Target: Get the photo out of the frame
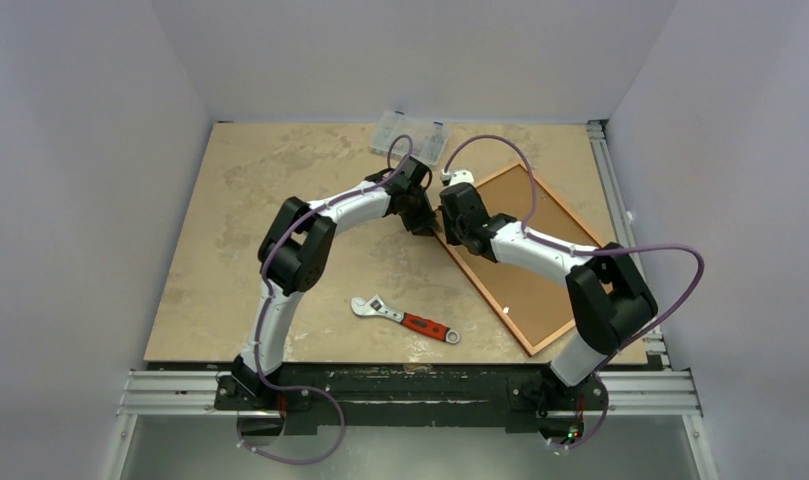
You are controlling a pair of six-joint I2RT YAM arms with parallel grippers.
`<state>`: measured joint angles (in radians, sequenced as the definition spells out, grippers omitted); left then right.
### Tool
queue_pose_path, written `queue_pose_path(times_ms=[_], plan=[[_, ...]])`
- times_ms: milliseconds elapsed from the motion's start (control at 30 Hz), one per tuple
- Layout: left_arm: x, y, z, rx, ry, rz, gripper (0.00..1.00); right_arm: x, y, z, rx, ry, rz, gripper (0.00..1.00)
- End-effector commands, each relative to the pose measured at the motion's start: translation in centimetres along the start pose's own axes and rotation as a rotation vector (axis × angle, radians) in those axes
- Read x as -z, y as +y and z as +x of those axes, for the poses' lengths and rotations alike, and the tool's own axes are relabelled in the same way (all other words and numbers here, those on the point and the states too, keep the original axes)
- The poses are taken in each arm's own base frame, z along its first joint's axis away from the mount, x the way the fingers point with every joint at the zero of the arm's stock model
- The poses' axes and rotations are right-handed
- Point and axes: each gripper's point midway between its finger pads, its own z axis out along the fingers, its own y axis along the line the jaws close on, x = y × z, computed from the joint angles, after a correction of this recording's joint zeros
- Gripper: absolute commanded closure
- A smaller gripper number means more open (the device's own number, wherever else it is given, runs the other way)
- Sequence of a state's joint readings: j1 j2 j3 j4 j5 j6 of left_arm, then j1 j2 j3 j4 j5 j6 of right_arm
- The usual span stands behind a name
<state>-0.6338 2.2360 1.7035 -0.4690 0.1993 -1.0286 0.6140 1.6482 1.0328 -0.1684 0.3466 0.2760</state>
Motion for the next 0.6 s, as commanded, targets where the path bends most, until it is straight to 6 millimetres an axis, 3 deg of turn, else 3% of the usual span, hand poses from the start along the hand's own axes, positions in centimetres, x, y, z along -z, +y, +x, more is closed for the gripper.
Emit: queue_pose_path(times_ms=[0,300,567], plan=[[0.1,1.5,2.3,-0.029,0.098,-0.034,1.0,1.4,-0.7,0.6,0.002,0.009,-0.004,1.0],[-0.1,1.5,2.2,-0.022,0.102,-0.033,1.0,3.9,-3.3,1.9,0.02,0.048,0.089,1.0],[-0.2,1.3,2.3,-0.018,0.116,-0.022,1.0,4.5,-1.8,-1.7,-0.041,-0.044,0.023,1.0]])
